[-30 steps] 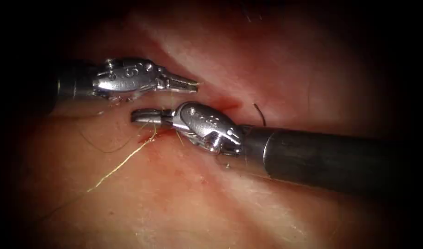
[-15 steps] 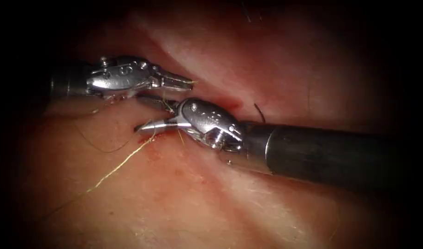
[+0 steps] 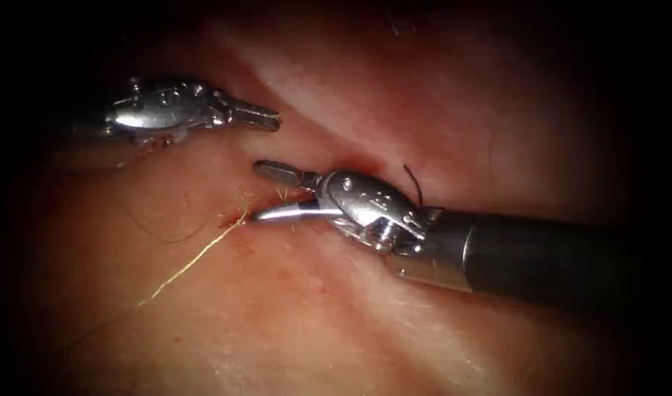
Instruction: Wound Closure
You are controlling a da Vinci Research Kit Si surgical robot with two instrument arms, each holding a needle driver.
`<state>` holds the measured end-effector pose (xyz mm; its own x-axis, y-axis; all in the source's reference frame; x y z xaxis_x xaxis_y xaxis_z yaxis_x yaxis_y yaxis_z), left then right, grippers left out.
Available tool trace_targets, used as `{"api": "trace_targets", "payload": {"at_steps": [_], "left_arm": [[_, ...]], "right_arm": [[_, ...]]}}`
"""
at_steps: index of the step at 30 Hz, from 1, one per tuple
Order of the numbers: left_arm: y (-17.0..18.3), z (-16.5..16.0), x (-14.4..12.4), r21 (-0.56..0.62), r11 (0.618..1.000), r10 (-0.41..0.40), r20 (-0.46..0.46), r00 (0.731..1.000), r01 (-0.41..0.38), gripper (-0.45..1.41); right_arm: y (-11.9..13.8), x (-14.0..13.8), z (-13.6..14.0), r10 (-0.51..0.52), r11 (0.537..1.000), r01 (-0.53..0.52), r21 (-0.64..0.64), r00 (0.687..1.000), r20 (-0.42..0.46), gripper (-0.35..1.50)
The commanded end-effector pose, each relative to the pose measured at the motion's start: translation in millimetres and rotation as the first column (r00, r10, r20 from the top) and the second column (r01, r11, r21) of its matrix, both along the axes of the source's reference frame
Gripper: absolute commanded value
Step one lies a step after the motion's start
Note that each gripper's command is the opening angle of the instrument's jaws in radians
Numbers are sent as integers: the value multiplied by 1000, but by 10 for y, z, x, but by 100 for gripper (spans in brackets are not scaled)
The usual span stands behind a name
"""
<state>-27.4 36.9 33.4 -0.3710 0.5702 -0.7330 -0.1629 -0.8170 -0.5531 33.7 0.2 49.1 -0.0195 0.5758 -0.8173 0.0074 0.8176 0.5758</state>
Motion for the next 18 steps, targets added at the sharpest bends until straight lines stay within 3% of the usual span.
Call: {"api": "trace_targets", "payload": {"at_steps": [1,10,18], "left_arm": [[2,2,-1,-3,1000,-2,0,1000,2,-45],[-18,-32,60,-24,1000,-17,-50,999,16,-45],[-73,-36,134,-67,997,-35,-106,994,28,-45]], "right_arm": [[2,-3,4,1,1000,-1,-1,1000,1,148],[7,-40,6,23,1000,-24,6,999,27,148],[7,-42,11,32,999,-32,3,999,28,148]]}}
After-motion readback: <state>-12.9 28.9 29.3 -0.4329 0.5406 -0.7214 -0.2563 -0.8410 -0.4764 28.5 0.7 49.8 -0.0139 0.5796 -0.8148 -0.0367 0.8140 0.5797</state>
